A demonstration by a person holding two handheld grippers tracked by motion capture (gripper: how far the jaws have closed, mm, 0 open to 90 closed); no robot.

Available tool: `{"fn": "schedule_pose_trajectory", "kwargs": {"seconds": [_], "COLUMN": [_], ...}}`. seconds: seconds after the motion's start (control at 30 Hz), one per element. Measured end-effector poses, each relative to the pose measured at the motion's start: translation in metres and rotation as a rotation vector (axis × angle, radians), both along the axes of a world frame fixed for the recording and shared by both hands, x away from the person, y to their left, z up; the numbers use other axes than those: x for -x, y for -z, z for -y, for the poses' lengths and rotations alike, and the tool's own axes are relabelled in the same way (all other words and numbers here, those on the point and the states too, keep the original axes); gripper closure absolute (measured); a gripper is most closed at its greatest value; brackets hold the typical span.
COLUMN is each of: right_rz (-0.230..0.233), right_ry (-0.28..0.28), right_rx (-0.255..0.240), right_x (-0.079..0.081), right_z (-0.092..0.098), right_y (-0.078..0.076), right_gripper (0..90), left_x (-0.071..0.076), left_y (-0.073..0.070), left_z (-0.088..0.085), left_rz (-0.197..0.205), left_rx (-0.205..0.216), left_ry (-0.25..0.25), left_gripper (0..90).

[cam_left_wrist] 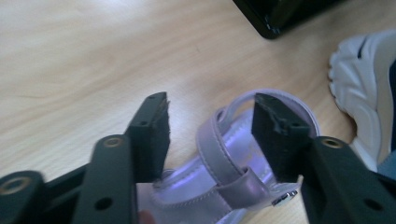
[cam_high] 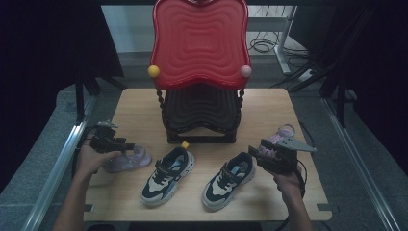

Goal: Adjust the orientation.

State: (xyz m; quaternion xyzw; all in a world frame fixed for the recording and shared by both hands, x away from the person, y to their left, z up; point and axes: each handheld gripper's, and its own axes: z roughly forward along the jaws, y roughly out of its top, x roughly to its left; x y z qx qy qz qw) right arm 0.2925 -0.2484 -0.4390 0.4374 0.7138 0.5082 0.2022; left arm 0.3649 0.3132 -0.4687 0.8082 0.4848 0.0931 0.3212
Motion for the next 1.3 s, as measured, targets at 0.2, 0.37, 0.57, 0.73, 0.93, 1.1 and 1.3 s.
{"fn": "schedule_pose_trajectory", "kwargs": {"seconds": [0.2,0.37,0.57,0.73,0.93,1.1,1.3], "right_rz": [0.000,0.001,-0.003,-0.005,-0.004,-0.005,-0.006], "right_ry": [0.005,0.008,0.006,0.004,0.009,0.006,0.011], "right_rx": [-0.002,-0.001,0.002,0.003,0.005,0.006,0.007], "right_x": [-0.001,0.000,0.000,0.001,0.001,0.001,0.001], "right_z": [0.002,0.002,0.000,-0.001,-0.001,-0.002,-0.002], "right_y": [0.001,0.002,0.002,0.002,0.003,0.003,0.004], "right_gripper": [39.3,39.2,39.1,39.1,39.0,39.0,38.7], "left_x": [0.020,0.034,0.060,0.085,0.105,0.119,0.127], "left_y": [-0.012,-0.013,-0.015,-0.018,-0.006,0.016,0.034], "left_z": [-0.005,-0.003,-0.006,-0.013,-0.017,-0.024,-0.035], "left_rz": [0.080,0.108,0.142,0.172,0.138,0.090,0.030], "left_rx": [0.024,0.030,0.030,0.041,-0.018,-0.065,-0.096], "left_ry": [-0.032,-0.038,-0.077,-0.083,-0.091,-0.104,-0.131], "left_gripper": [39.4,37.3,40.4,52.9,68.7,87.4,90.0]}}
